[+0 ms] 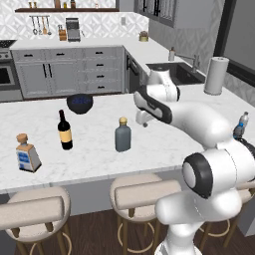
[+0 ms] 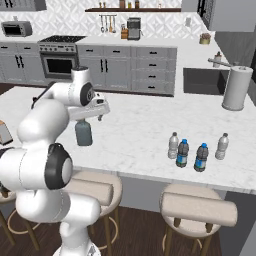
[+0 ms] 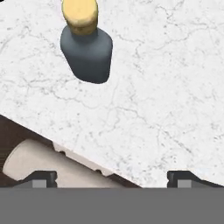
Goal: Move the plastic bottles in the middle to the plastics group, and the glass bottles in the middle to the glass group.
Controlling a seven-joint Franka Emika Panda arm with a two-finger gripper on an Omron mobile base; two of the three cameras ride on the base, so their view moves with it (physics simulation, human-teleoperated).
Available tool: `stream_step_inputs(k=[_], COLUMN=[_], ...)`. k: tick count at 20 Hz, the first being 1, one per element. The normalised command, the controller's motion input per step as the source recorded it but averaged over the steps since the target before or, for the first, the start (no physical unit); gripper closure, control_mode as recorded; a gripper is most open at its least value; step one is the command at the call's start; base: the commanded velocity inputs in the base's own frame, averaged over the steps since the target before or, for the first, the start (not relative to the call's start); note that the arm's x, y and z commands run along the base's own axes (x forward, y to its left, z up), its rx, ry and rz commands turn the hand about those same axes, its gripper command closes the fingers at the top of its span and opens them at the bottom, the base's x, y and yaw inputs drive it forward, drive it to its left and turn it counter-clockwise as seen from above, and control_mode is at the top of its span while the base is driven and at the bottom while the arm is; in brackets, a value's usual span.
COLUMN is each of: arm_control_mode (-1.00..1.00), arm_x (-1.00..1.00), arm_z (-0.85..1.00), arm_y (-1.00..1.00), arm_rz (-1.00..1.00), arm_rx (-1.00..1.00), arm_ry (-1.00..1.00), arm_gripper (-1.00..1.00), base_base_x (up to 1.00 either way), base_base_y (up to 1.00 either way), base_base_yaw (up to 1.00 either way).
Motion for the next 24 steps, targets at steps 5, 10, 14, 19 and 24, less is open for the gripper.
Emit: stream_step_inputs(k=[5, 10, 14, 19, 24], arm_control_mode=[-1.00, -1.00, -1.00, -1.00, -1.00], arm_x=[0.54, 0.22, 0.15, 0.65, 0.55], arm_z=[0.10, 0.02, -0.02, -0.06, -0.01], arm_y=[0.96, 0.72, 0.03, 0.00, 0.08], arm_rz=[0.01, -0.02, 0.00, -0.06, -0.02], arm_rx=[0.10, 0.02, -0.01, -0.02, 0.00], arm_ry=[-0.01, -0.06, -0.11, 0.00, 0.10], arm_gripper=[-1.00, -1.00, -1.00, -1.00, -1.00], base_base_x=[0.00, 0.00, 0.00, 0.00, 0.00], base_base_y=[0.00, 0.00, 0.00, 0.00, 0.00], base_base_yaw=[0.00, 0.00, 0.00, 0.00, 0.00])
